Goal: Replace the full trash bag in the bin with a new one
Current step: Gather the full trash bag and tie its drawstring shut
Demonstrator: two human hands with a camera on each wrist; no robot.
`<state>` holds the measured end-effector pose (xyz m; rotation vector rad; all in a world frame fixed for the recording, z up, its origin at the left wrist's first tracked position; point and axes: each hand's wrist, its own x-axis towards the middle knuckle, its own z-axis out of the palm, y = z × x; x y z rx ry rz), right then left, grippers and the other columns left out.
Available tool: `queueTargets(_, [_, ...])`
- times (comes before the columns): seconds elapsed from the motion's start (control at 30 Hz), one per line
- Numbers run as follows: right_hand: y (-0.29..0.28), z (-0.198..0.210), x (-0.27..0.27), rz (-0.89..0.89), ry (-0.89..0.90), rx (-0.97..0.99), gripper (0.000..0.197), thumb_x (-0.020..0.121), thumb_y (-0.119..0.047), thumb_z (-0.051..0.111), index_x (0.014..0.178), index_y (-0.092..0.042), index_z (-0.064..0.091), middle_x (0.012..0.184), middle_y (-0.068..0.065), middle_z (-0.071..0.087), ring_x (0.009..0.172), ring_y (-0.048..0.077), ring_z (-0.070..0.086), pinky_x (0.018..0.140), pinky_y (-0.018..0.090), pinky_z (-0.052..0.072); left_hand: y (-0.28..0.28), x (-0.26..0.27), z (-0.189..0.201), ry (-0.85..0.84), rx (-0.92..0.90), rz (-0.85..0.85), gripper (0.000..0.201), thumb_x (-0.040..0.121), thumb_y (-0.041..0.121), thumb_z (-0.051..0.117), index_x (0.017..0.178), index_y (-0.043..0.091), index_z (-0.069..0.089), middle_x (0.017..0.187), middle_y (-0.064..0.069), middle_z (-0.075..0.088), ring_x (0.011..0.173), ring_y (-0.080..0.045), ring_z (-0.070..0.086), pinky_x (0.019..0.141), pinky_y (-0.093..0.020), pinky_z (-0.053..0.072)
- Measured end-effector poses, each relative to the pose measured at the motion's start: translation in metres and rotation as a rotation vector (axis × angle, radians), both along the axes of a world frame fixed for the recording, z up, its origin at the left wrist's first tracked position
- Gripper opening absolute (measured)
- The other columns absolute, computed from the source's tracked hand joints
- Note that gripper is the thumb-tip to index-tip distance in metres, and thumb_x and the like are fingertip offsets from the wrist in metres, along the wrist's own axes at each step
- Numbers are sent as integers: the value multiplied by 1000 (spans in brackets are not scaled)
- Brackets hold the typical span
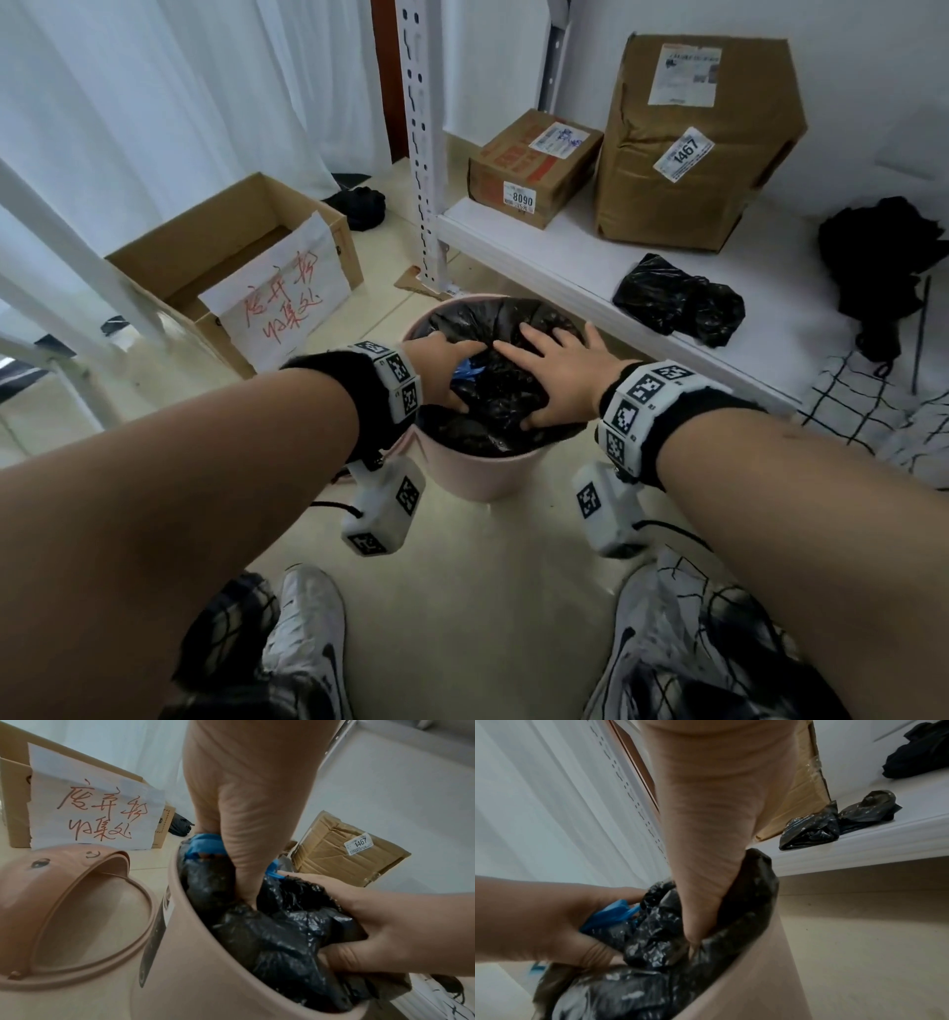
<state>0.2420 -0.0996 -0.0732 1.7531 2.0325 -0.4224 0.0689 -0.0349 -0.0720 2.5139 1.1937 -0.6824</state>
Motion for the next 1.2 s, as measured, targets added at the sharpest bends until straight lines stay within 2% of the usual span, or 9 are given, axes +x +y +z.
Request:
queueTargets(0.27, [13, -25, 6, 29, 23, 3, 82, 85, -61, 51, 150, -38, 7, 161, 1, 6, 148, 28, 7, 119, 53, -6, 13, 13, -13, -18, 19, 4, 42, 94, 25, 51, 135, 16, 50, 130, -10, 56, 121, -27, 51, 101, -33, 37])
queueTargets(0.43, [18, -16, 3, -20, 99, -58, 76, 84, -47, 57, 148, -39, 18, 156, 0, 24, 144, 25, 23, 117, 54, -7, 16, 14, -11, -12, 1, 19, 54, 91, 34, 58, 139, 15, 43, 135, -13, 48, 122, -30, 48, 103, -35, 39])
queueTargets(0.6, [14, 17, -8, -226, 321, -2, 85, 77, -39, 63, 149, -32, 20, 153, 4, 33, 140, 27, 29, 117, 52, 12, 19, -3, 34, -318, 32, 124, 63, 80, 42, 69, 131, 10, 49, 125, -16, 46, 116, -31, 48, 99, -37, 40])
queueTargets(0.67, [16, 31, -13, -201, 390, 161, 76, 80, -32, 63, 147, -27, 28, 148, 7, 39, 136, 28, 34, 114, 46, 25, 19, -6, 54, -458, 37, 186, 33, 90, 39, 58, 94, 6, 61, 92, -13, 56, 85, -25, 56, 77, -26, 43])
queueTargets(0.77, [18, 51, -25, -212, 596, 220, 67, 88, -26, 63, 146, -14, 32, 147, 8, 40, 136, 24, 38, 109, 28, 29, 12, -2, 83, -882, -43, 382, 41, 101, 25, 39, 64, 14, 48, 61, -1, 48, 55, -11, 44, 49, -10, 38])
queueTargets(0.97, [24, 76, -50, -291, 940, 255, 30, 93, -23, 58, 117, -5, 60, 111, 8, 65, 97, 16, 58, 89, 21, 42, 10, 8, 129, -1517, -183, 565, 50, 103, 35, 27, 64, 13, 50, 67, -5, 65, 57, -11, 63, 61, -19, 54])
queueTargets(1.03, [26, 80, -50, -314, 962, 279, 17, 96, -19, 53, 92, -6, 64, 85, 0, 66, 74, 4, 56, 71, 2, 39, 9, 11, 138, -1536, -211, 568, 51, 102, 38, 27, 66, 13, 52, 71, -6, 66, 63, -12, 65, 68, -24, 55])
queueTargets(1.1, [28, 79, -47, -349, 986, 292, 25, 99, -16, 46, 83, -8, 63, 80, 1, 65, 68, -1, 53, 67, 0, 39, 11, 10, 137, -1390, -159, 534, 51, 100, 45, 31, 78, 8, 60, 82, -7, 67, 76, -17, 66, 79, -28, 53])
queueTargets(1.2, [32, 71, -37, -479, 1144, 313, 32, 100, -17, 43, 75, -9, 62, 89, 18, 66, 77, 19, 61, 86, 28, 50, 15, 3, 117, -1056, -88, 435, 49, 93, 52, 46, 107, 7, 59, 98, -5, 61, 92, -19, 59, 79, -29, 47])
